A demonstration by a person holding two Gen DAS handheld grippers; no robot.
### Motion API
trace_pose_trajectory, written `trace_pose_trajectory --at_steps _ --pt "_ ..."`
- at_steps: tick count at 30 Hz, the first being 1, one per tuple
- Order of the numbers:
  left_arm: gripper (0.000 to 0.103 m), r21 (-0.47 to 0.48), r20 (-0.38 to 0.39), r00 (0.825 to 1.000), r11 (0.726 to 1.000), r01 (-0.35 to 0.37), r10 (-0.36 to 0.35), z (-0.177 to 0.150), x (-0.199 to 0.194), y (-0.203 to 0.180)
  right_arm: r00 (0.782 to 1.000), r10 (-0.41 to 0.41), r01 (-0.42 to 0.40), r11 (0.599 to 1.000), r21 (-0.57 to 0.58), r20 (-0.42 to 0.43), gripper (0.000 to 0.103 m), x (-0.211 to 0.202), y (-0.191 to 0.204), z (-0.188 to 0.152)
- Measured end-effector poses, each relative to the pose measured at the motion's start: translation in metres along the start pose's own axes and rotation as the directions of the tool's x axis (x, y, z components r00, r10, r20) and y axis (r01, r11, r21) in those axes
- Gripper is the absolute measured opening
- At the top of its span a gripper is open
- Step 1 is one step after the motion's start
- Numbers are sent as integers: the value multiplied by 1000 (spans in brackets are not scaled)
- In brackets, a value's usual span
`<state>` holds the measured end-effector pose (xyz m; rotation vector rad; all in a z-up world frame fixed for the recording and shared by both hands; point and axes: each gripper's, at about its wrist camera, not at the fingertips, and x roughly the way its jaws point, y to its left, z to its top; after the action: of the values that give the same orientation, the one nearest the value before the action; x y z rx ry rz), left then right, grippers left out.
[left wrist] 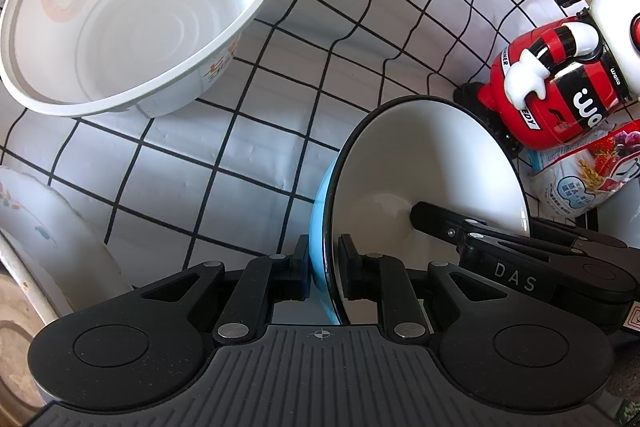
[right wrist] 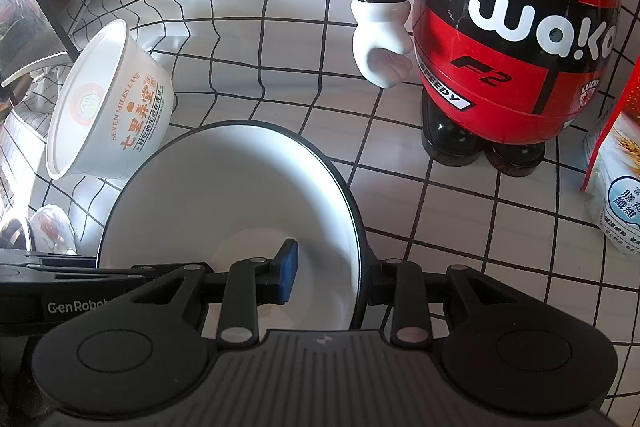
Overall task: Organize plates and bowls
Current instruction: 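Lift and carry the blue bowl with both grippers over the yellow-rimmed plate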
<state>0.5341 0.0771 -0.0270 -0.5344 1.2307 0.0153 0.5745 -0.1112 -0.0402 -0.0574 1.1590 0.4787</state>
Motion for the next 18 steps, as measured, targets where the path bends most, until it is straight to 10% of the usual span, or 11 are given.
trace_pose_trajectory --at_steps 11,18 --pt "19 53 32 998 997 -49 47 -6 -8 -12 1000 1 -1 1000 27 -9 30 -10 1 -3" --pt "19 85 116 993 996 -33 23 -9 -79 -12 994 14 -13 1000 -5 108 30 -75 40 -5"
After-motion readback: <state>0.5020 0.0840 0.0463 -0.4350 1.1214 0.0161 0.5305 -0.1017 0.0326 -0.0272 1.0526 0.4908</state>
